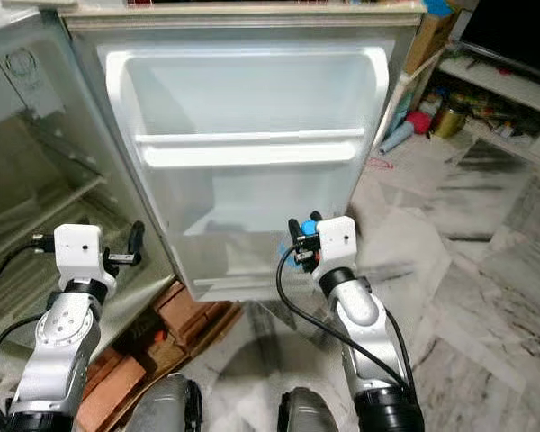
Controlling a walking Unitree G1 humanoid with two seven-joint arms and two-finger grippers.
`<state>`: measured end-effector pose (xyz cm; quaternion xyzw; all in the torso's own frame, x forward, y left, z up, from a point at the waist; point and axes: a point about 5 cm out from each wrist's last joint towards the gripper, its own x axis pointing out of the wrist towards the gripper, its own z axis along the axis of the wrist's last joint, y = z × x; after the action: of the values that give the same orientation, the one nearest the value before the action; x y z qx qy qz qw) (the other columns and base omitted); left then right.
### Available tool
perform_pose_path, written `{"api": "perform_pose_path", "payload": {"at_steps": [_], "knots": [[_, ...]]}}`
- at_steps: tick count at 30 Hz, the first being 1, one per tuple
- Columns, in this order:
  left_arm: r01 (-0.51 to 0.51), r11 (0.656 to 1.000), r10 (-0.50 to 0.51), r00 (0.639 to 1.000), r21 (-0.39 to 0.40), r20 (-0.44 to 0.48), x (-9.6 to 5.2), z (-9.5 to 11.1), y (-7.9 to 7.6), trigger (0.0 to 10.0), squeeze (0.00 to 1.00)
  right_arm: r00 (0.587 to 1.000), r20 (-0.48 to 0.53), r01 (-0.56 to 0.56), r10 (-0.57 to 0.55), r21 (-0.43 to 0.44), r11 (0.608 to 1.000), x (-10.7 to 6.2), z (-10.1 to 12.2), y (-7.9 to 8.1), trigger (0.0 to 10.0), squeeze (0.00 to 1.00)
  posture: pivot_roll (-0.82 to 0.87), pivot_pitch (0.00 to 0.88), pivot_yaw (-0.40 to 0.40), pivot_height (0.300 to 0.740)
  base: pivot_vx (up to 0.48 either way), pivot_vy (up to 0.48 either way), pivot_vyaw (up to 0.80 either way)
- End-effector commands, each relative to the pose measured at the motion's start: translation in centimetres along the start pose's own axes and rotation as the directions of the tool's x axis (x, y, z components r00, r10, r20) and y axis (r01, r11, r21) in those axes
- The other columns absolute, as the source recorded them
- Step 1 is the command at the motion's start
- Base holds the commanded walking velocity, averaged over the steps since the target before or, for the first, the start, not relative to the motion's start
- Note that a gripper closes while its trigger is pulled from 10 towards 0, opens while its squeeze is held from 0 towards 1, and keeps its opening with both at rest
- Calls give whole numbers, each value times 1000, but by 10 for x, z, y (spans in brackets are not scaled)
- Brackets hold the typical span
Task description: Restocking fridge
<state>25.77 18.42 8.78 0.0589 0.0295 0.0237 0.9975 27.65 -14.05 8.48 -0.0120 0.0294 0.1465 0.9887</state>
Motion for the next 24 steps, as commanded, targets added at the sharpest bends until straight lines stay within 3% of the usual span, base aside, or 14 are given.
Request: {"api": "perform_pose_path", "payload": {"at_steps": [1,24], "knots": [[-5,1000,5,1000,4,-12,-1,-1,1,10000,0,1000,25,5,-5,4,1000,0,5,-1,10000,0,40,96,-30,637,0,0,0],[-1,1000,1,1000,9,27,3,4,1,10000,0,998,58,-17,18,-23,1000,4,10,1,10000,0,42,94,-26,632,0,0,0]]}}
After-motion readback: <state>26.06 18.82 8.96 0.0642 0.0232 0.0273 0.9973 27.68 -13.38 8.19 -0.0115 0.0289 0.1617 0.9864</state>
